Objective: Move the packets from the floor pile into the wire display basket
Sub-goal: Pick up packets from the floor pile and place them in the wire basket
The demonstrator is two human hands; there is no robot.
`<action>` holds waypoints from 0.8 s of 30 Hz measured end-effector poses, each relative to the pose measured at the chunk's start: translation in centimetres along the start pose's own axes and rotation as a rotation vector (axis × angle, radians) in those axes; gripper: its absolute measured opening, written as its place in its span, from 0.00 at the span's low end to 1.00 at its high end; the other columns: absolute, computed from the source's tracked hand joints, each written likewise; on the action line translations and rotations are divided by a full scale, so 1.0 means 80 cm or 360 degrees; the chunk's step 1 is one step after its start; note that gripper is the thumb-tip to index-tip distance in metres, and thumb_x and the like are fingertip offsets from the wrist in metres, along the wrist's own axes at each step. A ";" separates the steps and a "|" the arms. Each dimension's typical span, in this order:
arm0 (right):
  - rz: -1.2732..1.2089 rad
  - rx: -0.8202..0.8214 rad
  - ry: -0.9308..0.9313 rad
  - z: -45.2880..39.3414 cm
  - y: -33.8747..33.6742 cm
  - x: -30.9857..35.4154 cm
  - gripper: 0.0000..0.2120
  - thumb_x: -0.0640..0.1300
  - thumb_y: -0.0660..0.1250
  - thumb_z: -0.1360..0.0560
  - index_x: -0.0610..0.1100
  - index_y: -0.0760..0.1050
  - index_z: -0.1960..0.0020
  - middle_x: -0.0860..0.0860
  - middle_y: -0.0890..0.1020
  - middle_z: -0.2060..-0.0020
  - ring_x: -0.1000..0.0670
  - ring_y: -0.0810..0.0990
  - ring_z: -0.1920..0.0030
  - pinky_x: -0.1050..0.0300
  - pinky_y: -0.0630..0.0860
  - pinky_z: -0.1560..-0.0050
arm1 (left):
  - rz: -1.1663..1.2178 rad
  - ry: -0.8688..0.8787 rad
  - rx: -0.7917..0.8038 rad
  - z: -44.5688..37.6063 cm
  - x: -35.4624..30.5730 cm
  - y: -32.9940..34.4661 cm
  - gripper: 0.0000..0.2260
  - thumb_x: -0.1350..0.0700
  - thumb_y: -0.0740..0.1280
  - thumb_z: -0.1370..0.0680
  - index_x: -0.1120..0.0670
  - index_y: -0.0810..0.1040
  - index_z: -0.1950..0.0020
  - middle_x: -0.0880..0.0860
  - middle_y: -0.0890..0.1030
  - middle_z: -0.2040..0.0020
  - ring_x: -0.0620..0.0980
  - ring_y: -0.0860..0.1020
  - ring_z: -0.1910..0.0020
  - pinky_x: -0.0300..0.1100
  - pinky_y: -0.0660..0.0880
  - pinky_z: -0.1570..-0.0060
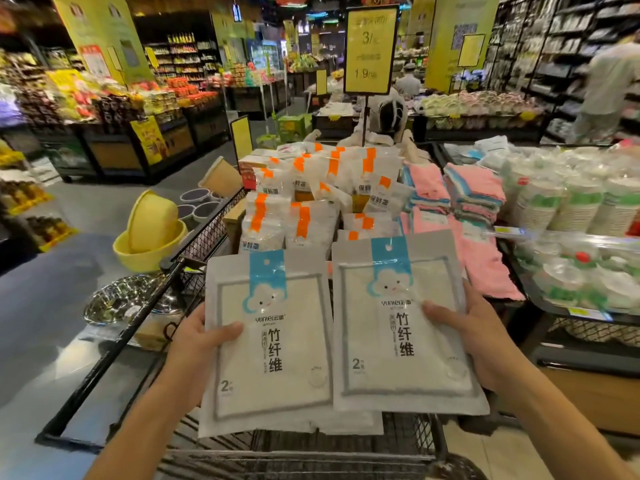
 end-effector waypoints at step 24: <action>0.0121 -0.0390 0.0674 -0.220 -0.081 -0.268 0.22 0.34 0.72 0.24 0.46 0.73 0.32 0.42 0.86 0.44 0.38 0.87 0.47 0.36 0.85 0.51 | -0.0372 -0.0682 -0.0071 -0.272 0.249 -0.023 0.19 0.68 0.70 0.24 0.53 0.75 0.36 0.57 0.86 0.46 0.58 0.86 0.48 0.58 0.82 0.51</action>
Point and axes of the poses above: each hand's wrist, its own z-axis away from the middle knuckle, its own y-axis out of the palm, x = y × z, the point moved 8 cm from there along -z, towards the middle knuckle
